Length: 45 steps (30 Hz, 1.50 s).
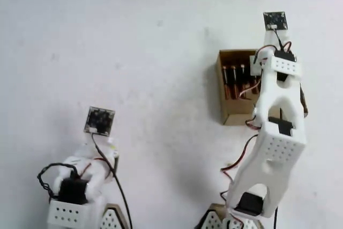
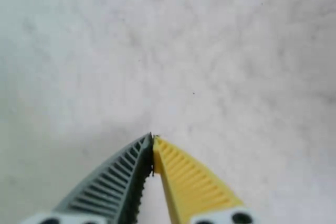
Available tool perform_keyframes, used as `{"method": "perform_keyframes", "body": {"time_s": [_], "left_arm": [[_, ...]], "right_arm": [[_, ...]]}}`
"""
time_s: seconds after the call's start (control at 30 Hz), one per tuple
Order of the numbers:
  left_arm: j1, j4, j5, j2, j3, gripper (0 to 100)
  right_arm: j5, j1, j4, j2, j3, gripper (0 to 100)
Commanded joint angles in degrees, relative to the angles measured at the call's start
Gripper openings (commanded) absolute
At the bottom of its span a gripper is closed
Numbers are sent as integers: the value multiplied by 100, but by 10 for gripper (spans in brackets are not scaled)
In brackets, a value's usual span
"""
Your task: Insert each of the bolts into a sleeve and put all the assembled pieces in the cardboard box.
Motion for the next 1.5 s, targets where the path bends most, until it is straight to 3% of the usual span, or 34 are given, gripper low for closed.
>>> {"method": "perform_keyframes", "body": {"time_s": [0.0,0.37,0.6,1.1,1.47], "left_arm": [[40,44,9,13,35,23],[40,44,9,13,35,23],[40,44,9,13,35,23],[40,44,9,13,35,23],[40,44,9,13,35,23]], "right_arm": [[97,22,-127,-75,-308,204],[35,-13,400,-532,-316,193],[35,-198,954,-1042,-316,12],[35,-866,3248,-3169,-264,17],[35,-2035,5015,-4620,-264,21]]}}
